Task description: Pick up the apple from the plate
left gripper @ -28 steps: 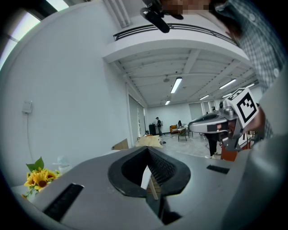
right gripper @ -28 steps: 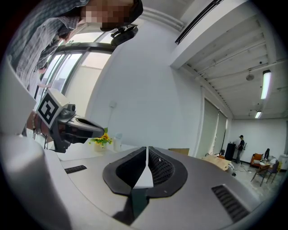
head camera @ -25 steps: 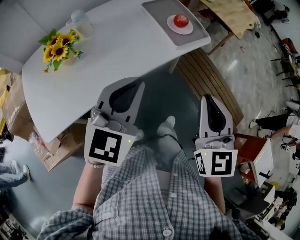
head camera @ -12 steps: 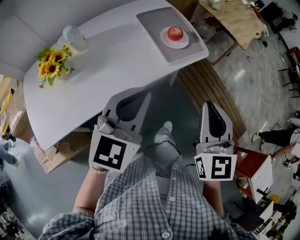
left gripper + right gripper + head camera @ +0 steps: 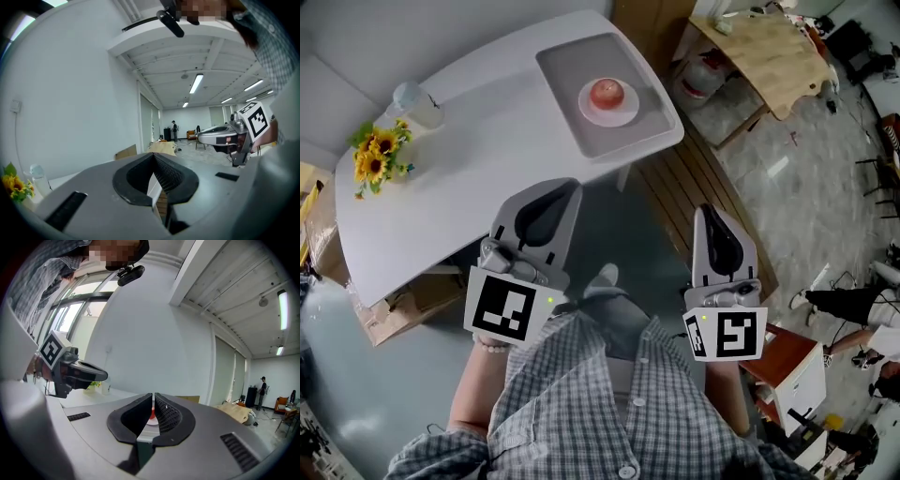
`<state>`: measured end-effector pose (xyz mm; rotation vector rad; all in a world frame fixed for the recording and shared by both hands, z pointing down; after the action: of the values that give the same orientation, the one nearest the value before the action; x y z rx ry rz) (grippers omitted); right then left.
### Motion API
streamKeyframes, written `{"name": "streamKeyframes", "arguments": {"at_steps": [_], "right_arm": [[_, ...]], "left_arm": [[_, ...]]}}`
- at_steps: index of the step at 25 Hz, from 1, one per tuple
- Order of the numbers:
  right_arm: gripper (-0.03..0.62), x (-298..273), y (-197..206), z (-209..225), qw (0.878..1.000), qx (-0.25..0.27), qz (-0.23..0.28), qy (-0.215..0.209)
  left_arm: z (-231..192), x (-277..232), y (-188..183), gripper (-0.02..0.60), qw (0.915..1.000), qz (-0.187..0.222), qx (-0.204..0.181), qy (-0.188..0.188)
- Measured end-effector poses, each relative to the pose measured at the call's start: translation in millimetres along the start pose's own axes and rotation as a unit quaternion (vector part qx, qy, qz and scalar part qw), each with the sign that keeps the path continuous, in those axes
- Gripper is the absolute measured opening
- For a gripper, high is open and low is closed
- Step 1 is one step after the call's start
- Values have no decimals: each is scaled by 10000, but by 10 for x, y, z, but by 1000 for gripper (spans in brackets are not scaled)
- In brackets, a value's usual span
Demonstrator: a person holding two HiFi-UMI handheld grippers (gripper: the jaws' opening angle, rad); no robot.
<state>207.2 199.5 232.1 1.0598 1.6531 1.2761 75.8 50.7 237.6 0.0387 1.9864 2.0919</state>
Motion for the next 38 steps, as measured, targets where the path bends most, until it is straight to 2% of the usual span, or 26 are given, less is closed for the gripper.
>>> {"name": "streamKeyframes", "arguments": {"at_steps": [5, 11, 19, 25, 32, 38], "right_arm": [[31, -151, 75, 223, 9996, -27, 82, -272], [31, -282, 227, 406, 9987, -198, -38, -468], [29, -704, 315, 434, 9970, -281, -141, -704], [31, -1144, 297, 456, 9956, -230, -231, -878], [31, -1703, 167, 302, 9945, -145, -249, -1006], [31, -2064, 138, 204, 9954, -94, -273, -908]], "left_arm": [[17, -208, -30, 9, 9995, -64, 70, -289], [37, -387, -43, 9, 9987, -185, 158, -455], [-261, -630, 63, 9, 9963, -406, 356, -666], [-548, -905, 117, 9, 9961, -574, 426, -509], [-998, -1083, 147, 9, 9960, -555, 538, -451], [-1349, -1169, 237, 9, 9958, -579, 560, -444]]}}
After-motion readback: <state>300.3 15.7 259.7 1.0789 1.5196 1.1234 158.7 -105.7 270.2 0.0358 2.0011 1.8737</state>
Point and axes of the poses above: the fingertips, and each gripper's own axes: x backward along the fingers, z to its right, y out of its underside, the point moved 4 cm from there along x, backward along the fingers, and after that the axes turned 1 degree about -x, right-handed, at the moved point
